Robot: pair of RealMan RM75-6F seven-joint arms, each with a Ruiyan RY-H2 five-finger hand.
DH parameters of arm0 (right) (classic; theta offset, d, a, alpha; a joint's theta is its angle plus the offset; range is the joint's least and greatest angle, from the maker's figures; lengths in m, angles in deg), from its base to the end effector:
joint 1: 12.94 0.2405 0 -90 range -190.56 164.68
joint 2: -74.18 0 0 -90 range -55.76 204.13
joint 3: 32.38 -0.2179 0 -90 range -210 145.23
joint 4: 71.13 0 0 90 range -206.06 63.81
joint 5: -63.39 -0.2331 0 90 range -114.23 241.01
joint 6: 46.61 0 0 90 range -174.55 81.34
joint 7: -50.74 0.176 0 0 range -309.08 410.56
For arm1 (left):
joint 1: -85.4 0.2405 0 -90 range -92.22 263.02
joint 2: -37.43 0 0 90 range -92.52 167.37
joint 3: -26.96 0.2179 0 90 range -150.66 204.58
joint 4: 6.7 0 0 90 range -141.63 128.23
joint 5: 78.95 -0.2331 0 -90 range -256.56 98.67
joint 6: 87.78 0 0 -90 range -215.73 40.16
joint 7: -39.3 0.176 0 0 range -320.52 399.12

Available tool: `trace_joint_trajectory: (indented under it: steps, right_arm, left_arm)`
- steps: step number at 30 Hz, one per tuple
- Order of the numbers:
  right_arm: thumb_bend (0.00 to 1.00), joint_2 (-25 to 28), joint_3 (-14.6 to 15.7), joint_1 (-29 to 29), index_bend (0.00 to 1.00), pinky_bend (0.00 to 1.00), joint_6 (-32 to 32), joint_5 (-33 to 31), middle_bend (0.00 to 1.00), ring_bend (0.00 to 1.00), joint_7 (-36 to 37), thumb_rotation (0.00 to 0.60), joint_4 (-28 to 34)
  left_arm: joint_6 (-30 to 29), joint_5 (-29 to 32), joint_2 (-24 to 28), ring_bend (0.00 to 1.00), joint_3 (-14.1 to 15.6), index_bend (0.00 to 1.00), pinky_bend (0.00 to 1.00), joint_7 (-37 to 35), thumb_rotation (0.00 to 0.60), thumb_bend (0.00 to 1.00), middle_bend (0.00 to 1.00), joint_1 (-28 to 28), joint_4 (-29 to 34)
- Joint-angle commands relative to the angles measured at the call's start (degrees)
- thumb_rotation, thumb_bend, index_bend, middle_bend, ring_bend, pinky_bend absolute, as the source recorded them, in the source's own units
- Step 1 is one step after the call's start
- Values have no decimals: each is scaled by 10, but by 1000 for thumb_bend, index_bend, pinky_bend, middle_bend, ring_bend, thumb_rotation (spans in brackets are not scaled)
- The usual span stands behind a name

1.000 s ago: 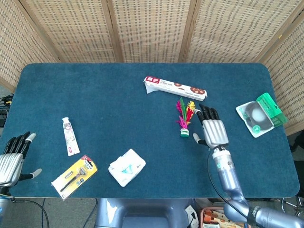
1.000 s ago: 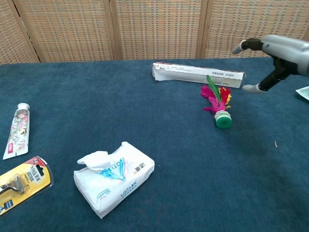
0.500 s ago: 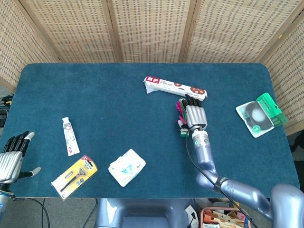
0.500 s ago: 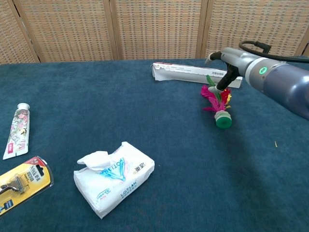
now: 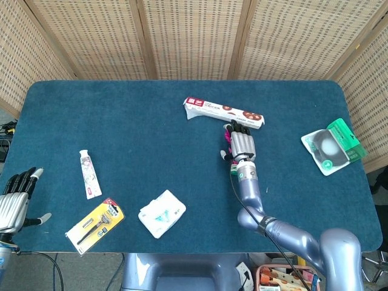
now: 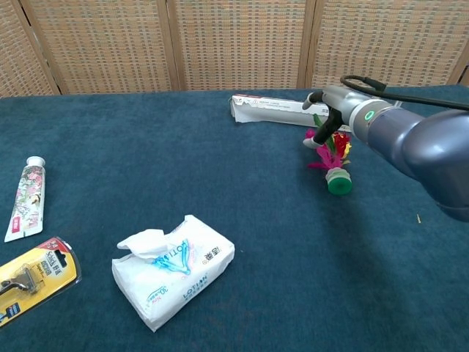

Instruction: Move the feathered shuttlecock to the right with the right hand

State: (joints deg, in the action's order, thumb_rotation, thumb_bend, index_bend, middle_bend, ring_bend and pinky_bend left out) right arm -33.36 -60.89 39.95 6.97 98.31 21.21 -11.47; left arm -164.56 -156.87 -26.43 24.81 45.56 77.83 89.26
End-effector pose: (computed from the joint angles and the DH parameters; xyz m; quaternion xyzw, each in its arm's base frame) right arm -0.1056 -0.4417 -0.0648 0.5756 -0.5195 0.3622 0.5173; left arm -0.2945 0.2185 0.0981 -0.6049 -0.4361 -0.3182 0.5854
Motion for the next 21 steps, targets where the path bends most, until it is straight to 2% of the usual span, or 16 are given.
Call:
trace_joint_trajectory:
  steps: [1,10,17,21]
  right_arm:
    - [291,-23,4,10,154,0,16,3,0,0,4,600,-36]
    - [290,-59,9,12,154,0,32,13,0,0,12,600,-90]
    - [289,-74,8,11,154,0,30,16,0,0,17,600,-106]
    - [289,-81,-2,15,154,0,20,4,0,0,10,600,-126]
  left_arm:
    - [-2,-1,0,0,-1,0,0,0,600,0,0,0,0]
    - [-7,-3,1,0,-1,0,0,2,600,0,0,1,1]
    - [-7,-5,0,0,1,0,0,3,600,0,0,1,2]
    - [-8,-5,1,0,1,0,0,3,600,0,0,2,2]
